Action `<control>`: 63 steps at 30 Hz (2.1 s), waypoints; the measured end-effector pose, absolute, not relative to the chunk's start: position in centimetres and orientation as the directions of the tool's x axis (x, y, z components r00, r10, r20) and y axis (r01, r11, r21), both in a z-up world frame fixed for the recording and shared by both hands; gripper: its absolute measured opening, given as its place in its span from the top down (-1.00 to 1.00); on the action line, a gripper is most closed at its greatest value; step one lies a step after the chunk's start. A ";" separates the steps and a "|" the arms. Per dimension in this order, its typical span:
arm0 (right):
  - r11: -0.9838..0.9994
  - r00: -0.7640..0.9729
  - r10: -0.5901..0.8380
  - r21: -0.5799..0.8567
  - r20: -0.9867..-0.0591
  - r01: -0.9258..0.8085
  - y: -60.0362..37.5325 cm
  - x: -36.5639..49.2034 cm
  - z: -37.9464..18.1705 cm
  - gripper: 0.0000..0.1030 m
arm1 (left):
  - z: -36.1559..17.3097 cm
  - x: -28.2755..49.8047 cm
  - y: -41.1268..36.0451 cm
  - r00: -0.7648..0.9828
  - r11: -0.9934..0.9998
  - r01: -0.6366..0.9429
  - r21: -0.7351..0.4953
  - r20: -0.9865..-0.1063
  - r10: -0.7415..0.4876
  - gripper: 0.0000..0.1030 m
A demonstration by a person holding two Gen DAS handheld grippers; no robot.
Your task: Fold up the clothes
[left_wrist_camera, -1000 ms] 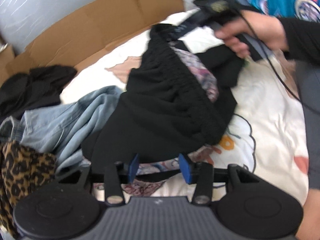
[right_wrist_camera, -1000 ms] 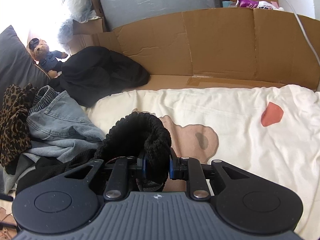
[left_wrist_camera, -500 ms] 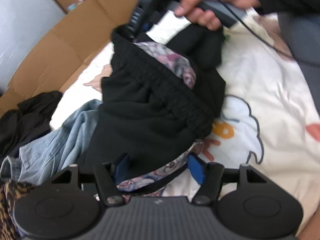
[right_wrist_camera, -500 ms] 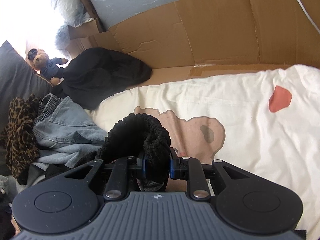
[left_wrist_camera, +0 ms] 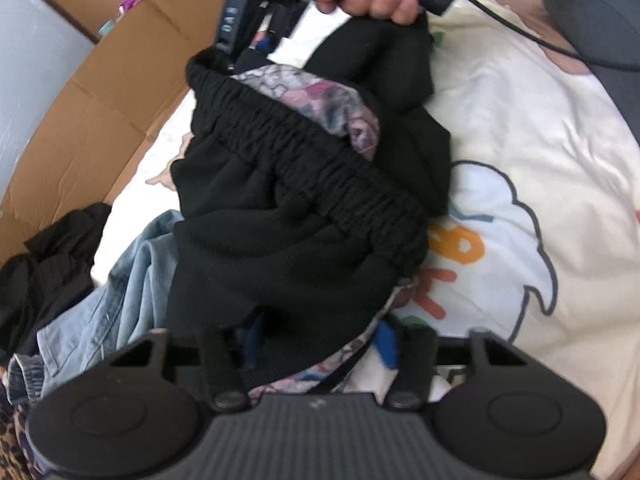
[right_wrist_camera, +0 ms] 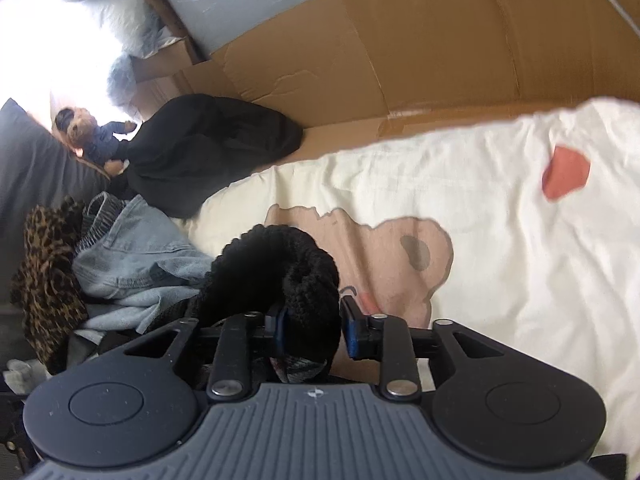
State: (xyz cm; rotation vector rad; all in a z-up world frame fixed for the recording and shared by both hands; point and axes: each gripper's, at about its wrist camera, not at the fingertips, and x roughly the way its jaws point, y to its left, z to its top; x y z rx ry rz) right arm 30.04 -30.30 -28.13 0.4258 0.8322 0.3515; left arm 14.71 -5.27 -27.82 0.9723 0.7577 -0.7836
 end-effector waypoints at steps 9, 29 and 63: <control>0.799 0.607 0.522 0.592 -0.599 -0.104 -30.7 30.6 -29.2 0.35 | -22.5 17.8 -2.5 0.532 0.610 0.758 0.231 -0.760 -0.374 0.69; 0.873 0.705 0.461 0.420 -0.539 -0.250 -30.9 25.5 -20.1 0.66 | -11.0 22.7 4.4 0.693 0.899 0.422 -0.113 -0.599 -0.401 0.89; 0.931 0.937 0.308 -0.150 -0.165 -0.333 -37.4 8.5 17.1 0.67 | 15.7 10.4 3.5 0.847 0.853 0.519 -0.052 -0.102 -0.521 0.93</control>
